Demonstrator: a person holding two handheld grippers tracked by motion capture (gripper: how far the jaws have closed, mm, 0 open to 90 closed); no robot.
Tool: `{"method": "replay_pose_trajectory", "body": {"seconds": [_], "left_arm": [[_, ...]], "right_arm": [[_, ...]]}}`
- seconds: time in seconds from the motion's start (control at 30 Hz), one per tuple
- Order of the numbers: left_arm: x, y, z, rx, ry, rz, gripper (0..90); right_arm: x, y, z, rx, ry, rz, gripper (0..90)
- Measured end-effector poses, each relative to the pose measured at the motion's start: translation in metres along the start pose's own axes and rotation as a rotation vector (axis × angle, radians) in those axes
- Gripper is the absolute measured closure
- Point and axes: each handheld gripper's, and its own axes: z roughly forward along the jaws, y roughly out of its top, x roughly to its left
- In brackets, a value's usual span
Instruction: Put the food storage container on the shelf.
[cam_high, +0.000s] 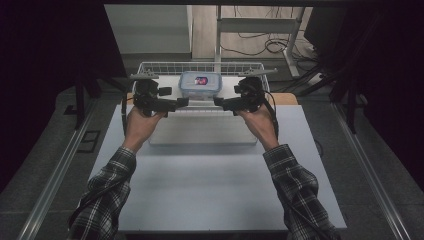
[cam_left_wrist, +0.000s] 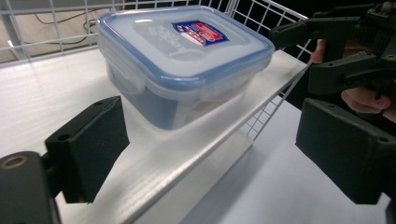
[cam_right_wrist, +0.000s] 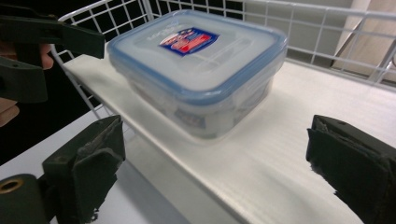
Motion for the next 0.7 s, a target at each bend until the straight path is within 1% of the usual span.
{"method": "replay_pose_trajectory", "body": {"seconds": [0.1, 0.17, 0.3, 0.4, 0.47, 0.7], "left_arm": [[-0.002, -0.004, -0.002, -0.006, -0.003, -0.002, 6.4], [-0.004, -0.006, -0.004, -0.015, -0.002, 0.013, 5.7], [-0.013, -0.01, -0.005, -0.01, 0.034, 0.072, 3.8], [-0.019, -0.014, -0.006, 0.001, 0.041, 0.104, 2.6], [-0.023, -0.017, -0.007, 0.003, 0.037, 0.115, 2.1], [-0.039, -0.024, -0.009, 0.019, 0.011, 0.151, 1.7]], "right_arm": [[0.002, -0.004, -0.002, -0.005, 0.009, 0.0, 3.3], [0.003, -0.006, -0.003, -0.008, 0.01, 0.0, 3.1], [0.005, -0.01, -0.005, -0.012, 0.014, 0.0, 3.1], [0.008, -0.013, -0.006, -0.011, 0.026, 0.0, 3.0], [0.01, -0.016, -0.008, -0.015, 0.023, -0.006, 3.0], [0.017, -0.023, -0.013, -0.021, 0.039, -0.024, 2.9]]}}
